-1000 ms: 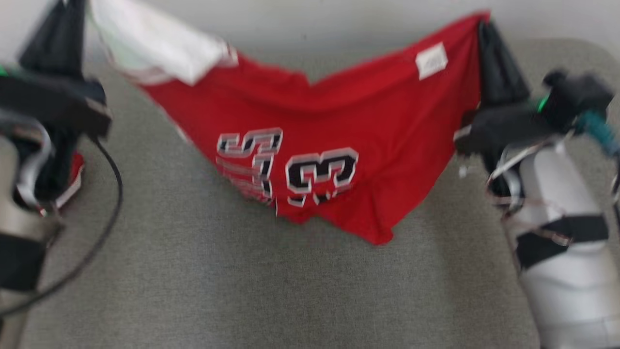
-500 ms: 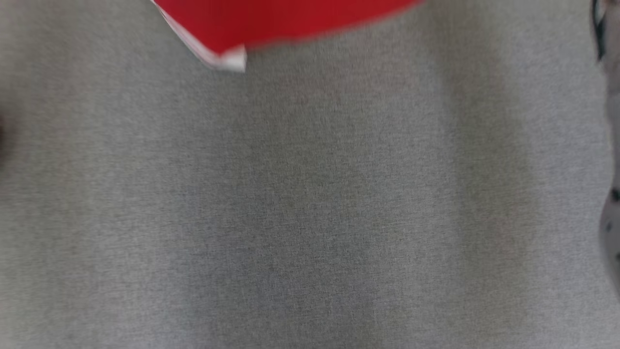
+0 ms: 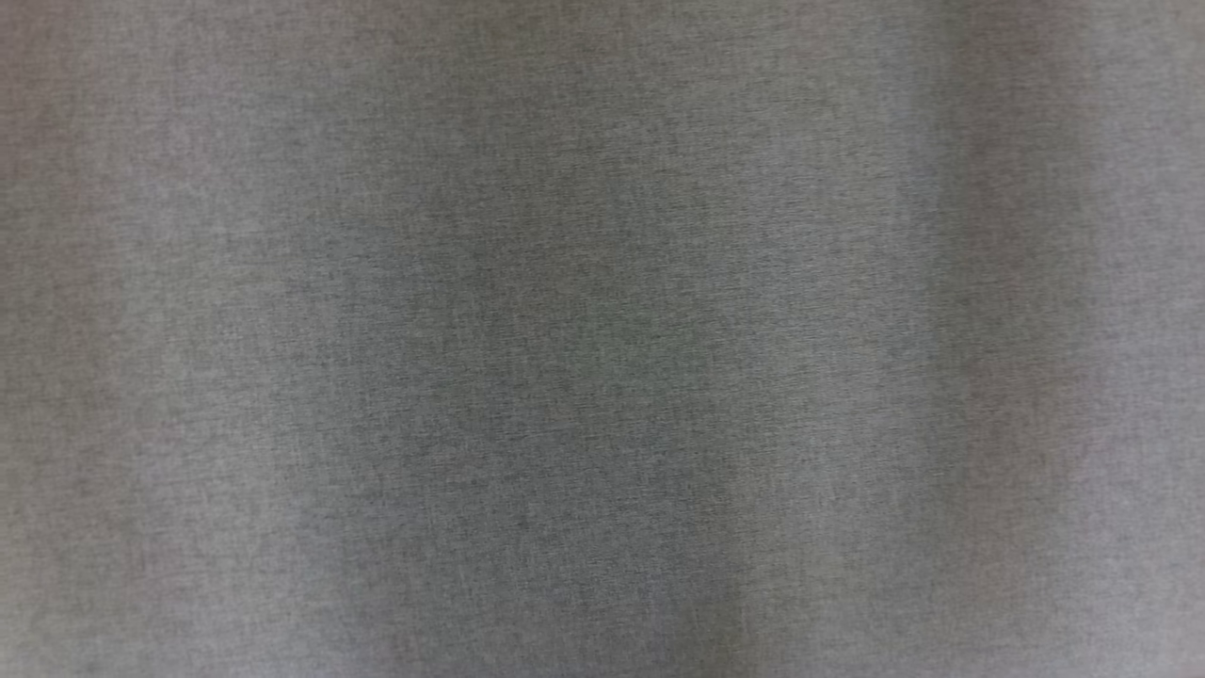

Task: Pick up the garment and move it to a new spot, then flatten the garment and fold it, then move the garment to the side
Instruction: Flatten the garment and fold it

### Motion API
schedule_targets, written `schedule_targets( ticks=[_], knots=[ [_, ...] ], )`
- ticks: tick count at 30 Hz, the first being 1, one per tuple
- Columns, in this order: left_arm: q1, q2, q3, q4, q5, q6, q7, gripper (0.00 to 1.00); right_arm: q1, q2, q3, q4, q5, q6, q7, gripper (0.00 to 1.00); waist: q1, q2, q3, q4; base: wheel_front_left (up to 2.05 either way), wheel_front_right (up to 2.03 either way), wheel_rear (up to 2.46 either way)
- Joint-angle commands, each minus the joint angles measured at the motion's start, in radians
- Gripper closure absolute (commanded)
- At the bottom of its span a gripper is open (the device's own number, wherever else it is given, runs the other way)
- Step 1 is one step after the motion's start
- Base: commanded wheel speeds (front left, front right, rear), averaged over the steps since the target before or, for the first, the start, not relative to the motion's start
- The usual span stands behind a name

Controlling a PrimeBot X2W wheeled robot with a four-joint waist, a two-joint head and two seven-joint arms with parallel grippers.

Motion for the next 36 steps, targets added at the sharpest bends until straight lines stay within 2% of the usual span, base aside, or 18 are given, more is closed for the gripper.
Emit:
schedule_targets(
  ticks=[1, 11, 18, 20, 22, 27, 32, 33, 36],
  knots=[
    [-0.033, -0.001, -0.005, 0.004, -0.015, 0.001, -0.013, 1.0, -0.016, 0.002, 0.007, 0.011, -0.002, -0.002, -0.007, 1.0, -0.0002, -0.0004, 0.003, 0.006, 0.0, 0.0, 0.0],
    [-0.092, -0.018, -0.069, 0.054, -0.071, 0.001, -0.048, 1.0, -0.074, -0.011, 0.04, 0.113, 0.012, -0.002, -0.051, 1.0, -0.0002, -0.0004, 0.011, 0.022, 0.0, 0.0, 0.0],
    [0.031, -0.002, -0.074, 0.042, -0.151, 0.001, -0.116, 1.0, 0.01, -0.007, 0.086, 0.132, 0.054, -0.002, -0.101, 1.0, -0.0002, -0.0004, -0.007, 0.017, 0.0, 0.0, 0.0],
    [0.098, 0.009, -0.089, 0.019, -0.168, 0.001, -0.129, 1.0, 0.058, -0.01, 0.101, 0.119, 0.076, -0.002, -0.118, 1.0, -0.0002, -0.0004, -0.026, 0.013, 0.0, 0.0, 0.0],
    [0.213, 0.04, -0.077, -0.034, -0.217, 0.001, -0.153, 1.0, 0.156, -0.019, 0.128, 0.091, 0.105, -0.002, -0.135, 1.0, -0.0002, -0.0004, -0.064, 0.011, 0.0, 0.0, 0.0],
    [0.462, 0.078, -0.03, -0.164, -0.263, 0.009, -0.175, 1.0, 0.358, -0.051, 0.159, 0.011, 0.171, -0.002, -0.151, 1.0, -0.0002, -0.0004, -0.133, 0.015, 0.0, 0.0, 0.0],
    [0.763, 0.115, 0.081, -0.41, -0.252, 0.084, -0.177, 1.0, 0.597, -0.084, 0.148, -0.1, 0.226, -0.002, -0.166, 1.0, -0.0002, -0.0004, -0.194, 0.022, 0.0, 0.0, 0.0],
    [0.763, 0.115, 0.081, -0.41, -0.252, 0.084, -0.177, 1.0, 0.597, -0.084, 0.148, -0.1, 0.226, -0.002, -0.166, 1.0, -0.0002, -0.0004, -0.194, 0.022, 0.0, 0.0, 0.0],
    [0.956, 0.126, 0.153, -0.567, -0.24, 0.139, -0.177, 1.0, 0.743, -0.098, 0.13, -0.174, 0.24, -0.002, -0.174, 1.0, -0.0002, -0.0004, -0.225, 0.025, 0.0, 0.0, 0.0]
  ],
)
